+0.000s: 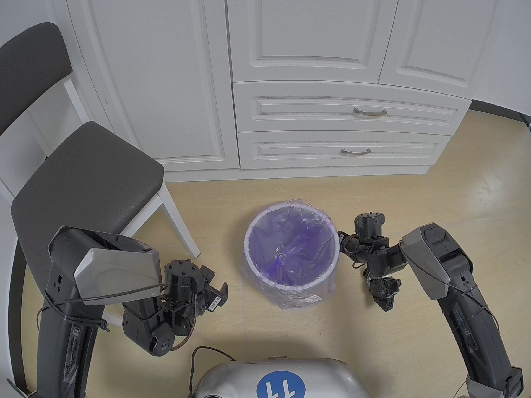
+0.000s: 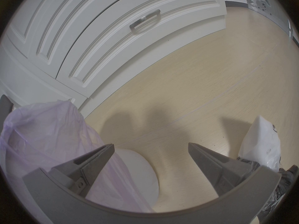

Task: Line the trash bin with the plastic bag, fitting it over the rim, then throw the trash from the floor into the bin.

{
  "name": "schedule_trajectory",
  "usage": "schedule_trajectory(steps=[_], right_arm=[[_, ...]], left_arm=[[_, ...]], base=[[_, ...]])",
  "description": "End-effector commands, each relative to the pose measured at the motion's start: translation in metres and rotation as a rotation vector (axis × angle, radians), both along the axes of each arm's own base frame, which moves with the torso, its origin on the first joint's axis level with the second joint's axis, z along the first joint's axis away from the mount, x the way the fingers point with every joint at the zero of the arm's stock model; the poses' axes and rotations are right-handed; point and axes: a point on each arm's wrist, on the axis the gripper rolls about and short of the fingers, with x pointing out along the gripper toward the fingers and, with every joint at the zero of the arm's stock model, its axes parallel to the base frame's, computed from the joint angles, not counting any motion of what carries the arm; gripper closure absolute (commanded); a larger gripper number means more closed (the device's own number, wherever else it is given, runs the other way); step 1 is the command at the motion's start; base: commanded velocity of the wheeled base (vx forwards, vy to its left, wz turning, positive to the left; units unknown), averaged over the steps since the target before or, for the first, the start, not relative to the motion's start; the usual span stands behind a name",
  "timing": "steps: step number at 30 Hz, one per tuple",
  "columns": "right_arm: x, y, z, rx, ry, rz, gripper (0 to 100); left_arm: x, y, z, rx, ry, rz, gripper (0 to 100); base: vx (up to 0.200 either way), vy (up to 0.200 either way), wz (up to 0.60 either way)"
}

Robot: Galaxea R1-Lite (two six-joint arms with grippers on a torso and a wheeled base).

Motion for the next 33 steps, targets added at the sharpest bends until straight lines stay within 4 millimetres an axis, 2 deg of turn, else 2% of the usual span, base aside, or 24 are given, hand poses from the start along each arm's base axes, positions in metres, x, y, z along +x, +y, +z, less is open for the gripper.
schedule_trajectory(steps=[1, 23, 29, 33], right_arm=[[0.0, 0.0, 0.0, -0.007, -0.001, 0.004, 0], [-0.009, 0.001, -0.012, -0.087, 0.025, 0.048, 0], [-0.009, 0.001, -0.012, -0.087, 0.021, 0.046, 0], [-0.008, -0.011, -0.001, -0.084, 0.009, 0.022, 0]], left_arm=[[0.001, 0.0, -0.001, 0.02, -0.003, 0.007, 0], [0.002, 0.0, -0.004, 0.063, -0.01, 0.021, 0], [0.001, 0.0, -0.012, 0.063, 0.0, 0.023, 0], [-0.003, 0.006, -0.013, 0.046, -0.003, 0.036, 0]], base=[[0.0, 0.0, 0.0], [0.0, 0.0, 0.0], [0.0, 0.0, 0.0], [0.0, 0.0, 0.0]])
